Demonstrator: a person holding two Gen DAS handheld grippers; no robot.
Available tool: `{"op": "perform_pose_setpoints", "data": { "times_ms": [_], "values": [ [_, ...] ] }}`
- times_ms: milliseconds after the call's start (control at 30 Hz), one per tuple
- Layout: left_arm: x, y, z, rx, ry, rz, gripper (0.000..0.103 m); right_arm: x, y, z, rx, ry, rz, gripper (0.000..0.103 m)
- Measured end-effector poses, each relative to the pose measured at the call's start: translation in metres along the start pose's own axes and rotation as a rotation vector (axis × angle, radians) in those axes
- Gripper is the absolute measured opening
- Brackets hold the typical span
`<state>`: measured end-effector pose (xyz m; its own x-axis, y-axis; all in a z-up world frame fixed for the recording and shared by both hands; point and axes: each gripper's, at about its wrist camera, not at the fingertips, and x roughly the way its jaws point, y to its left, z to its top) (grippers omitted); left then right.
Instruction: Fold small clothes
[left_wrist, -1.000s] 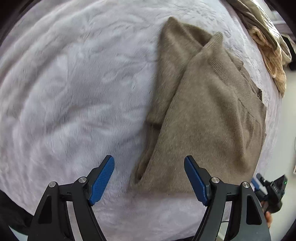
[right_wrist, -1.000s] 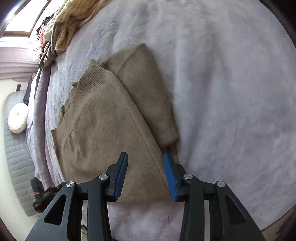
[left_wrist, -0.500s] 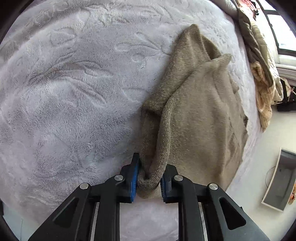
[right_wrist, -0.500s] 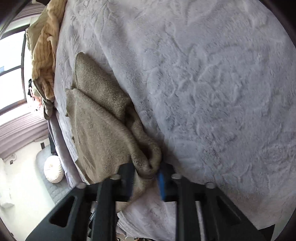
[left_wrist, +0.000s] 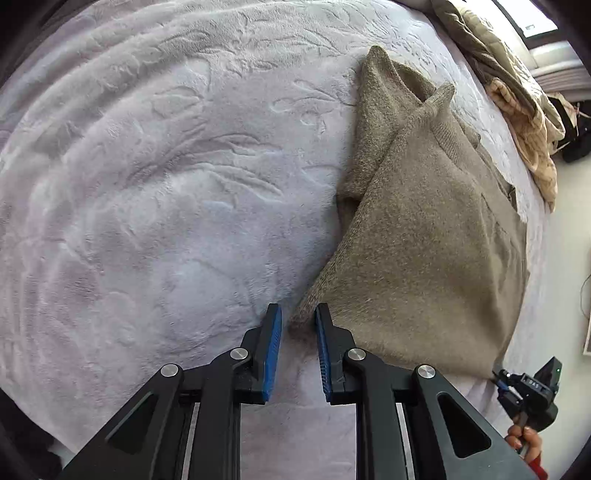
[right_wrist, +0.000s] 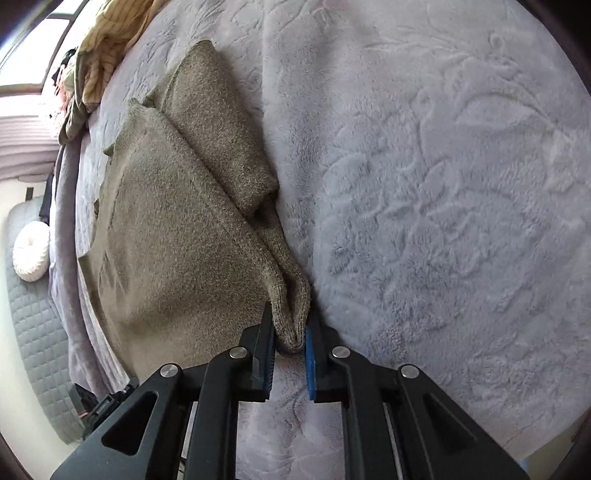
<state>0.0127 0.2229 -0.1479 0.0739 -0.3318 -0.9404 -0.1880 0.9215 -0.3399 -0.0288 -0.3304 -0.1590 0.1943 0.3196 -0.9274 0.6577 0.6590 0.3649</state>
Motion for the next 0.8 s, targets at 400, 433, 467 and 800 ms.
{"op": "perform_pose_setpoints", "data": {
  "times_ms": [400,433,467,800],
  "values": [
    [-0.036,-0.038,-0.004,0.203,-0.062,0.013,0.021,-0.03,0.065,-0.03,-0.244,-0.071,-0.117,0.015],
    [-0.032,-0.047,-0.004,0.226,-0.06,0.017,0.022,-0.024,0.074,-0.03,-0.277,-0.066,-0.127,0.015],
    [-0.026,-0.053,-0.004,0.251,-0.054,0.022,0.022,-0.02,0.079,-0.031,-0.302,-0.059,-0.14,0.015],
    [0.009,-0.035,0.005,0.221,0.003,0.017,0.022,0.023,0.074,-0.029,-0.333,0.045,-0.233,0.016]
  ]
}}
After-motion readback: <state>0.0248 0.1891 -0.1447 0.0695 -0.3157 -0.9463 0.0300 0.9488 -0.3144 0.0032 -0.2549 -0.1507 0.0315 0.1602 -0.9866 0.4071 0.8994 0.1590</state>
